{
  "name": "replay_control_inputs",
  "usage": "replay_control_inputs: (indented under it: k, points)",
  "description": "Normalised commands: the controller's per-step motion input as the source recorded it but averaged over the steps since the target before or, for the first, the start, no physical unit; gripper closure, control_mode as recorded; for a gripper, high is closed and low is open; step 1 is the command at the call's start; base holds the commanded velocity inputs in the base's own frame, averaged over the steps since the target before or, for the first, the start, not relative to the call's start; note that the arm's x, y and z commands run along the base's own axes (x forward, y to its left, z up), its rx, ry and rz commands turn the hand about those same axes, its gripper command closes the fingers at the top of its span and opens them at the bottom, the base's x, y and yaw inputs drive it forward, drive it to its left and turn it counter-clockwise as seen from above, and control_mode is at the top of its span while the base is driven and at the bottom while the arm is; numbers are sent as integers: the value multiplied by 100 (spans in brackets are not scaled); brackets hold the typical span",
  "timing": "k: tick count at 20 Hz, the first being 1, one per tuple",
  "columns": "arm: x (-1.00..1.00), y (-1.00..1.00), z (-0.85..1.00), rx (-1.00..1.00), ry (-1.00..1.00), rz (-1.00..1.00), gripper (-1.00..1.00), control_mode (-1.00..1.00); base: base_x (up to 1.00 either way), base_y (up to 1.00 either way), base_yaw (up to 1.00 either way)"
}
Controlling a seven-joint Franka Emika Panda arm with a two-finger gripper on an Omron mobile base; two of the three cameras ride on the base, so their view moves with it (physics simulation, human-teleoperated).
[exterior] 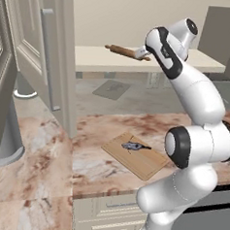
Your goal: Open the cabinet, retrieve the rolling pin, and place it next to the meat on the cutting board to prepare for tenderizing.
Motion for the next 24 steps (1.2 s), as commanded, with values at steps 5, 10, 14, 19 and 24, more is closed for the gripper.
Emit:
replay_control_inputs:
  k: [5, 10, 14, 19, 24]
  points:
    - [2, 16, -8, 0, 0, 0, -100, -100, 0, 0, 0]
    - [2, 16, -8, 0, 0, 0, -100, -100, 0, 0, 0]
    - [2, 17, -8, 0, 0, 0, -100, -100, 0, 0, 0]
    - [1, 14, -10, 0, 0, 0, -100, -100, 0, 0, 0]
    - [2, 8, -10, 0, 0, 0, -100, -100, 0, 0, 0]
